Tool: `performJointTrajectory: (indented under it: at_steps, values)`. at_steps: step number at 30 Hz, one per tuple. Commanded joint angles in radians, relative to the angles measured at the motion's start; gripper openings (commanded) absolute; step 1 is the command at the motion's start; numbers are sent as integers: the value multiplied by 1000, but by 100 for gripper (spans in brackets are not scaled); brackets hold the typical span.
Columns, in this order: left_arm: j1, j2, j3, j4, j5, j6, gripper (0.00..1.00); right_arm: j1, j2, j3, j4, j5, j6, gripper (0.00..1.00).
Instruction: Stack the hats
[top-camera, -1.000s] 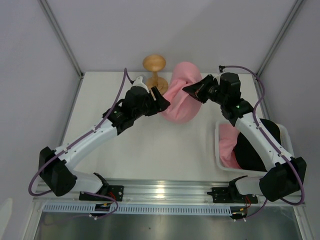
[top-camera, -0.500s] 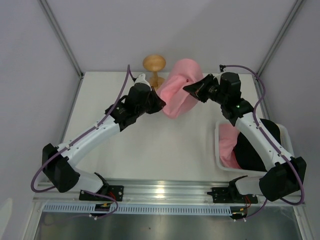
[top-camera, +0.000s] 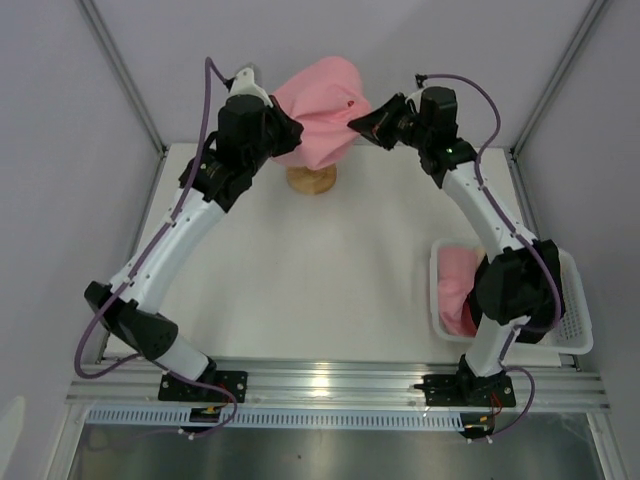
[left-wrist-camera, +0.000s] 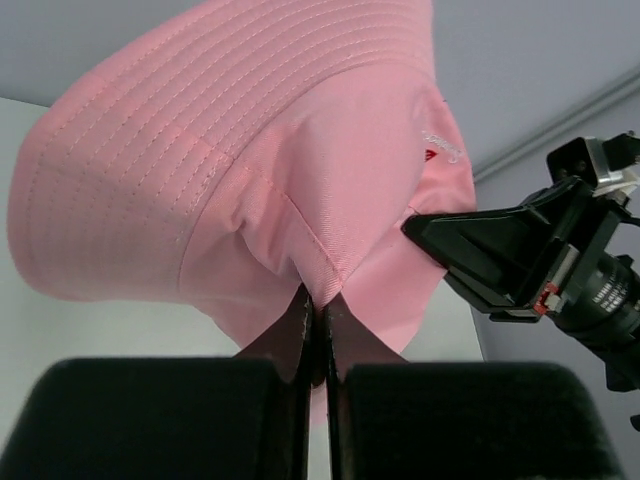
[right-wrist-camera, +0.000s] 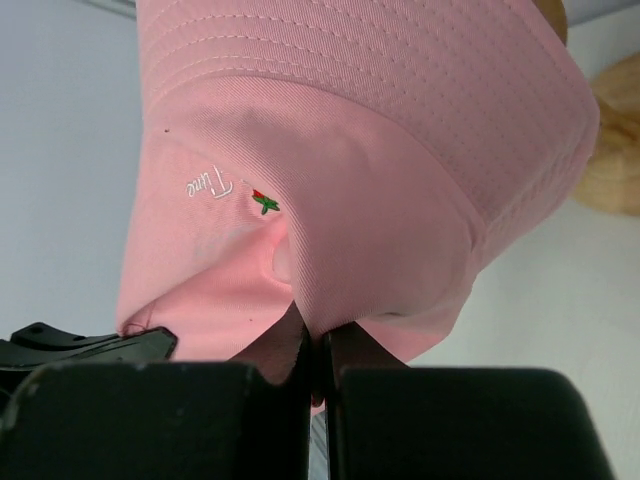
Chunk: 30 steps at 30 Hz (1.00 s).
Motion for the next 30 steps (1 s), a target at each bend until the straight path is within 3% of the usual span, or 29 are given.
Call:
performJointTrajectory:
  at_steps: [1, 8, 21, 26, 30]
  values:
    - [75, 68, 88, -20, -18, -7, 1, -17, 151, 153, 10, 7, 8, 0]
    - [166, 195, 171, -14, 33, -99, 1, -1, 388, 448, -3, 10, 50, 0]
    - [263, 367, 259, 6, 130, -294, 1, 2, 512, 594, -1, 75, 18, 0]
    - [266, 408, 348, 4, 166, -292, 1, -4, 515, 606, -4, 6, -20, 0]
    - [257, 350, 307, 6, 210, -240, 1, -4, 451, 599, -111, 3, -134, 0]
